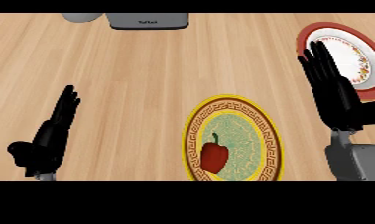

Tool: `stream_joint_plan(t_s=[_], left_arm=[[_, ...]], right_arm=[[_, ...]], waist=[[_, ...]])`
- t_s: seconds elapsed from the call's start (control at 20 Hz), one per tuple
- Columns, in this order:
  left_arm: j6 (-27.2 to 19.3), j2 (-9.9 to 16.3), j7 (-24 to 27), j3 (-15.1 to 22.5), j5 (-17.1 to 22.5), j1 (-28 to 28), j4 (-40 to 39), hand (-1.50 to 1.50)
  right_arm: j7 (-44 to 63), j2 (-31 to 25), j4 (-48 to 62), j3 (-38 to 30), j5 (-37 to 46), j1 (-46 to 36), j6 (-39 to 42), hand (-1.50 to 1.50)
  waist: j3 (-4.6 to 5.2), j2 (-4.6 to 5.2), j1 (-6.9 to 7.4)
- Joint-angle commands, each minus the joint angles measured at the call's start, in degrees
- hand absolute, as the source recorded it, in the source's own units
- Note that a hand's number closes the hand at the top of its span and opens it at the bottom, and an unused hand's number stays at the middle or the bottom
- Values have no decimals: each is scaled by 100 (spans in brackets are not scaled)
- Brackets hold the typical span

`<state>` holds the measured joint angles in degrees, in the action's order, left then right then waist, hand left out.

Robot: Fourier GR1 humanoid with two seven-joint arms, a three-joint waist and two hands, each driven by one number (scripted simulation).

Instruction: Pick the bell pepper from the plate and place it in the plate

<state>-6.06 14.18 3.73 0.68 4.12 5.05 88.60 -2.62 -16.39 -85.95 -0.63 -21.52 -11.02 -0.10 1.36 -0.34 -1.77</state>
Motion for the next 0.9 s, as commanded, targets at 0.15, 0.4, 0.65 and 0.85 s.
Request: stream_joint_plan(t_s=[0.15,0.4,0.65,0.85], left_arm=[[-101,-355,-802,224,45,-18,-529,0],[49,-525,-1026,210,388,160,-616,0],[160,-665,-1358,435,396,-198,-773,0],[327,-527,-1531,338,486,-259,-731,0]], right_arm=[[538,-351,-1263,-244,1084,133,-1514,150],[919,-1041,-1094,-652,2807,1079,-2808,150],[650,277,-2775,122,3581,2299,-3957,-150],[840,409,-3735,781,4414,3519,-3979,-150]], waist=[[-116,2,-10],[-77,-16,-351],[-119,-4,-114],[-127,16,48]])
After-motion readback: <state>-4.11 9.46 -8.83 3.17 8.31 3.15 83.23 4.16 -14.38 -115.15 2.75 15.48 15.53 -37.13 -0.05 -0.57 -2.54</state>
